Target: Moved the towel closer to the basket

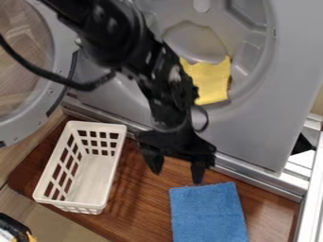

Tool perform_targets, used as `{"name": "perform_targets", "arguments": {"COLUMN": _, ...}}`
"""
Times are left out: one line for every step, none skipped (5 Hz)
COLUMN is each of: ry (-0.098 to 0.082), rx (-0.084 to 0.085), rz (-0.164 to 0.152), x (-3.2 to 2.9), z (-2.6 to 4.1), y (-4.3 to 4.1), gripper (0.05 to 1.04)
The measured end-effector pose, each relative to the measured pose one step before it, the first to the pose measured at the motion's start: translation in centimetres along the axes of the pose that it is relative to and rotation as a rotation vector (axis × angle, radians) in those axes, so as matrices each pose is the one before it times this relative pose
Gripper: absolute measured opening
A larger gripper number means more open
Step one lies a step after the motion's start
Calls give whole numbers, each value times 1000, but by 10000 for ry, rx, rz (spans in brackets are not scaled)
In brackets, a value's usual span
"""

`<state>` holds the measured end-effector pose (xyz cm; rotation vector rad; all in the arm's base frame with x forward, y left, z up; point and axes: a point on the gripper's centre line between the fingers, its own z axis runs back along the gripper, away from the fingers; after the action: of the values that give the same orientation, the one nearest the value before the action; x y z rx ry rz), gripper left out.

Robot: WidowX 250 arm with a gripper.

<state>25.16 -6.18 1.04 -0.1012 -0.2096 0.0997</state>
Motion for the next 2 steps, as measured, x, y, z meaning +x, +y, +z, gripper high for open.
{"name": "perform_targets", "arguments": {"ry": 11, "rx": -282, "rz": 178, "x": -1098, "z": -1665, "y": -258, "gripper": 999}}
{"name": "perform_targets", "arguments": {"ry": 77, "rx": -56, "rz": -404, "x": -1311, "z": -2265, "y": -1140, "gripper": 999}}
